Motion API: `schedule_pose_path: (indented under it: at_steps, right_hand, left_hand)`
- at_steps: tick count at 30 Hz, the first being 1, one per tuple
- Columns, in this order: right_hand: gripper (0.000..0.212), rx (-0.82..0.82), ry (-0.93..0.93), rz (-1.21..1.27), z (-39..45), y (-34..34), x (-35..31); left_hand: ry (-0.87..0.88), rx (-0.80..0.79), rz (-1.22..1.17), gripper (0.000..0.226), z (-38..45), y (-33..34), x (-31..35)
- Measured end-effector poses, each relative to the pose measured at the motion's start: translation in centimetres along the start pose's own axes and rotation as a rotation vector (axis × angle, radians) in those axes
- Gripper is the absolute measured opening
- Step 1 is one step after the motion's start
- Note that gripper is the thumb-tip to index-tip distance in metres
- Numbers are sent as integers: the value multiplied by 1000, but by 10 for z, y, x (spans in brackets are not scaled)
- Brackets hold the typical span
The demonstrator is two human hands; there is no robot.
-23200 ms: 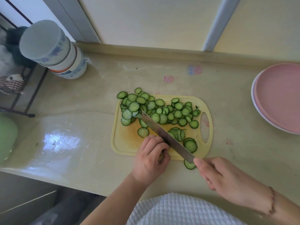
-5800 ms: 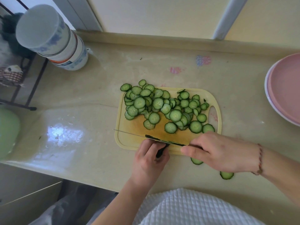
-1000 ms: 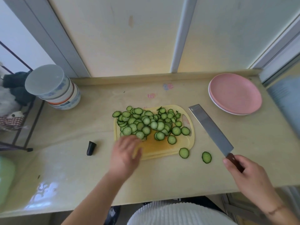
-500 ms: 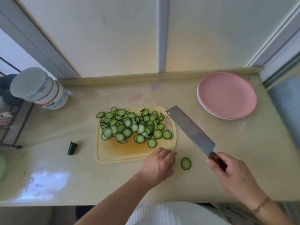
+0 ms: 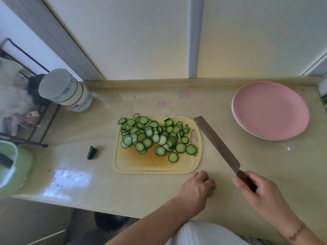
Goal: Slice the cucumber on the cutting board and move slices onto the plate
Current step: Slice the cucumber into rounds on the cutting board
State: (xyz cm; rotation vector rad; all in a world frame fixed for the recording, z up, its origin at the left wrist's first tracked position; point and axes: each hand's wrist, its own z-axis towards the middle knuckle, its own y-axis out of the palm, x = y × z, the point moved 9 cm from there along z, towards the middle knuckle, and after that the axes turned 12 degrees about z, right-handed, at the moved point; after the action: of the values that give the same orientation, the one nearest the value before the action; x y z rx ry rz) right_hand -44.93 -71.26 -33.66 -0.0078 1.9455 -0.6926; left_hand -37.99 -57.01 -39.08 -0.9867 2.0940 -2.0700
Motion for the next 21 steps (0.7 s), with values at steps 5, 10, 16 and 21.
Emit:
schedule_pose_path:
  at_steps: [5,10,16,21]
  right_hand:
    - [73,-84,322,563,-8,43,12]
    - [56,76,287,505,1,45,14]
    - [51,95,355,523,6,55,23]
    - [36,89,398,472,5,61,33]
  left_hand:
    - [-142,137,-163,13,-56,-44,-78]
    - [-547,312,-74,22,-142,-105,-221]
    - [-675,323,102,26,-175,-130,-298]
    - [-551,453,334,18,-165,-143,-286]
